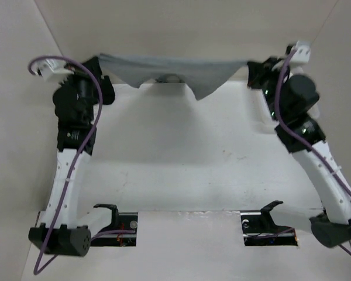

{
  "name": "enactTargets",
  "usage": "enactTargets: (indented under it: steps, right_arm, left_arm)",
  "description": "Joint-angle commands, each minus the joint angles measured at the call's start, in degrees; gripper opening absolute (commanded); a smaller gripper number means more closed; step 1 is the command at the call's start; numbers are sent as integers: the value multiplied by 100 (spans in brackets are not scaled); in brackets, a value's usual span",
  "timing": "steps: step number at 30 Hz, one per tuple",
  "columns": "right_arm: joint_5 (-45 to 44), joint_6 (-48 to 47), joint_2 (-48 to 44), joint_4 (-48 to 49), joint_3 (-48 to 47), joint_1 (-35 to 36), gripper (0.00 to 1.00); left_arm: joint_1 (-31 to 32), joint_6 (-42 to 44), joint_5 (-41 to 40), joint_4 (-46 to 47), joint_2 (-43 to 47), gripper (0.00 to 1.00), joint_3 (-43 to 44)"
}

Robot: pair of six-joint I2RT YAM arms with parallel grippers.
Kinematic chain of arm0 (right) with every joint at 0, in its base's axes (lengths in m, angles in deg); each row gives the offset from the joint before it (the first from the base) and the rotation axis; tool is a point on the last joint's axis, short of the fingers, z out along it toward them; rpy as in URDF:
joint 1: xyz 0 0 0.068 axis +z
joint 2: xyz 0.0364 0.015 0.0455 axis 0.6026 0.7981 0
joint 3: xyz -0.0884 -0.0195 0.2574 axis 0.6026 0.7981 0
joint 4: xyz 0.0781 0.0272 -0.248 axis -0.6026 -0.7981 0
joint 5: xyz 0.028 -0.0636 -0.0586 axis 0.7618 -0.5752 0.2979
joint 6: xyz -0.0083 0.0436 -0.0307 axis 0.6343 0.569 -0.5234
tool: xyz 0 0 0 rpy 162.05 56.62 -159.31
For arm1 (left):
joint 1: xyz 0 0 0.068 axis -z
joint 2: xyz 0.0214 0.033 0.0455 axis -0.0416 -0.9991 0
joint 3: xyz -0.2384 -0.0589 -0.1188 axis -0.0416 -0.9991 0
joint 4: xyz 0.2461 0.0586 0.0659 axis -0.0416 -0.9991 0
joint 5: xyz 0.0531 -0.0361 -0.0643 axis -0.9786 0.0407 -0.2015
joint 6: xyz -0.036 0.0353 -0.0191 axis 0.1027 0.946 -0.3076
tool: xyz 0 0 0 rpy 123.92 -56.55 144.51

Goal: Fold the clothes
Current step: Flatten the tank top out, then fold the tank top

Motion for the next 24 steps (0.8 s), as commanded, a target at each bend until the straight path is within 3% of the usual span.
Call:
enactTargets:
  steps: [1, 3, 6, 12, 15, 19, 22, 24]
  right_arm:
    - [-416, 263, -1174, 827, 2137, 382, 3]
    - [-591, 509, -1991, 1030, 3491, 803, 3]
    - [-908, 843, -2968, 768, 4795, 1532, 3]
    - [-1506, 2458, -4200, -1216, 6159, 3246, 2]
    - [-1454, 3504, -4482, -2184, 6555, 4028, 1]
    - [-1742, 4384, -4623, -2669, 6609, 5285, 1]
    - [-2138, 4396, -4186, -2504, 6425, 5761, 3]
    - [-2113, 3905, -3686, -2153, 6241, 5492, 3]
  left_arm:
    - [178, 35, -421, 352, 1067, 3, -1806]
    - [301, -18, -466, 274, 1822, 3, -2817]
    - [389, -36, -518, -506, 3150, 3, -3980]
    - [258, -448, -572, -2923, 5270, 3, -4949]
    - [319, -790, -475, -3793, 5710, 3, -5090]
    - [311, -1257, -527, -4595, 6168, 2, -5064]
    - [179, -1319, -589, -4588, 6099, 3, -5117]
    - [126, -1415, -598, -4421, 5958, 3, -5239]
